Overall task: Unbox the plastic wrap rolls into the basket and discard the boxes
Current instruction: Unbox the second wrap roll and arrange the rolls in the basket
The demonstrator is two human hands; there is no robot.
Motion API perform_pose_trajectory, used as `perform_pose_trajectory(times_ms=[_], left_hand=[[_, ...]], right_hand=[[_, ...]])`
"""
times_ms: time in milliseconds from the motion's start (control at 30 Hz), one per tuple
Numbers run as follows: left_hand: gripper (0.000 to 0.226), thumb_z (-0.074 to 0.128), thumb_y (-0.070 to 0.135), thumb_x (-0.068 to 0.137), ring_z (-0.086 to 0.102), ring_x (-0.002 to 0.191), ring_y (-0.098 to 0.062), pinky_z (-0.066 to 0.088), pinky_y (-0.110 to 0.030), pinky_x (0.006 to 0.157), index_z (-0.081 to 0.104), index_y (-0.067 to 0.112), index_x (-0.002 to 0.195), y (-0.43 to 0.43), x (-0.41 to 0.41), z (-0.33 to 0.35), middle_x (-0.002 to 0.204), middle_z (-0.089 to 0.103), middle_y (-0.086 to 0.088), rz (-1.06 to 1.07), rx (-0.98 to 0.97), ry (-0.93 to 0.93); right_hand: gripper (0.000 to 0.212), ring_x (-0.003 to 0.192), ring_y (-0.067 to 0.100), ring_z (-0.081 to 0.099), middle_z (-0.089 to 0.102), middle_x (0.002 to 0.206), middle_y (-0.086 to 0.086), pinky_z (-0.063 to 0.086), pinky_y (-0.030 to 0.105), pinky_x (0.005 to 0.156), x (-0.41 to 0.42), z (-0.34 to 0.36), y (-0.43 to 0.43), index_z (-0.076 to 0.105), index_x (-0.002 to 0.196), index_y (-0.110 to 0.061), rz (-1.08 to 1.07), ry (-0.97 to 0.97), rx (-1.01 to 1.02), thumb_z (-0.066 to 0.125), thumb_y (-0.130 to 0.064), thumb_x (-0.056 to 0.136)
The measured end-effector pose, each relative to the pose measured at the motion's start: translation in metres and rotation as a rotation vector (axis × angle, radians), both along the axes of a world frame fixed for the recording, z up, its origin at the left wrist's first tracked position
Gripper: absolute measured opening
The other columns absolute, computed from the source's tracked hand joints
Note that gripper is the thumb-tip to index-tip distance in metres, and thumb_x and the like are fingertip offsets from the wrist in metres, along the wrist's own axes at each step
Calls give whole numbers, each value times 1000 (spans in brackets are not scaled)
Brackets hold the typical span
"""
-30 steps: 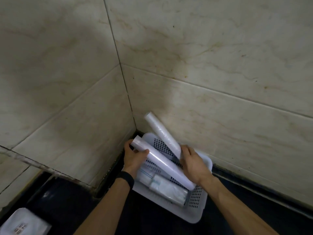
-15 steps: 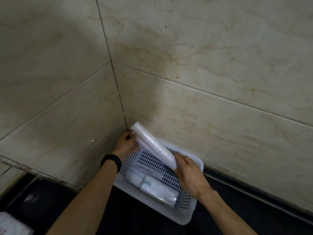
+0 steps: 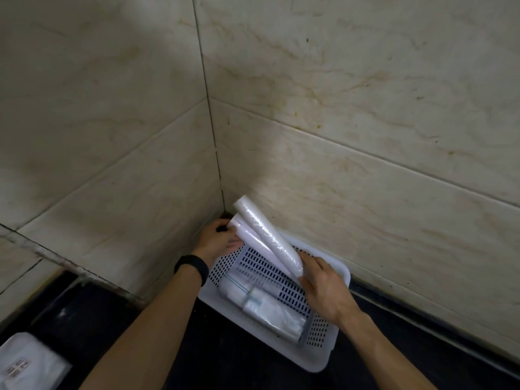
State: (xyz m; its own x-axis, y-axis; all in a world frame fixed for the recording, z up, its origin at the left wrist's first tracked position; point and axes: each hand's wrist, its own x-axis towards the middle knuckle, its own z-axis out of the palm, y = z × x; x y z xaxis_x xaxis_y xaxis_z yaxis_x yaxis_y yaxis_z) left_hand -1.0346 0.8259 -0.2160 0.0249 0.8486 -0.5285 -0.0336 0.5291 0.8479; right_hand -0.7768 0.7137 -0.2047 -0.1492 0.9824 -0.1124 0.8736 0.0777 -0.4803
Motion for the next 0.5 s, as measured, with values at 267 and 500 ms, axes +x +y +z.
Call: perform_pose_trajectory(times_ms=[267,500], left_hand=[[20,60,22,98,75,83,-20,61,-28,64,69,10,111,12,-10,7,100,76,-16,54,-109,-162],[37,58,58,89,70,71,-22,57,-30,59,69,26,103,9,-21,7,87,72,-4,-152,98,473]], right_hand=[[52,106,21,55,55,130,3,50,34,92,-15,-15,-6,35,148,-21,-15,-53,-89,52,-19,99],[55,114,26,50,35,134,3,59,42,78,-33,-34,-10,36,136,-31,-79,-184,-84,66,-31,90]])
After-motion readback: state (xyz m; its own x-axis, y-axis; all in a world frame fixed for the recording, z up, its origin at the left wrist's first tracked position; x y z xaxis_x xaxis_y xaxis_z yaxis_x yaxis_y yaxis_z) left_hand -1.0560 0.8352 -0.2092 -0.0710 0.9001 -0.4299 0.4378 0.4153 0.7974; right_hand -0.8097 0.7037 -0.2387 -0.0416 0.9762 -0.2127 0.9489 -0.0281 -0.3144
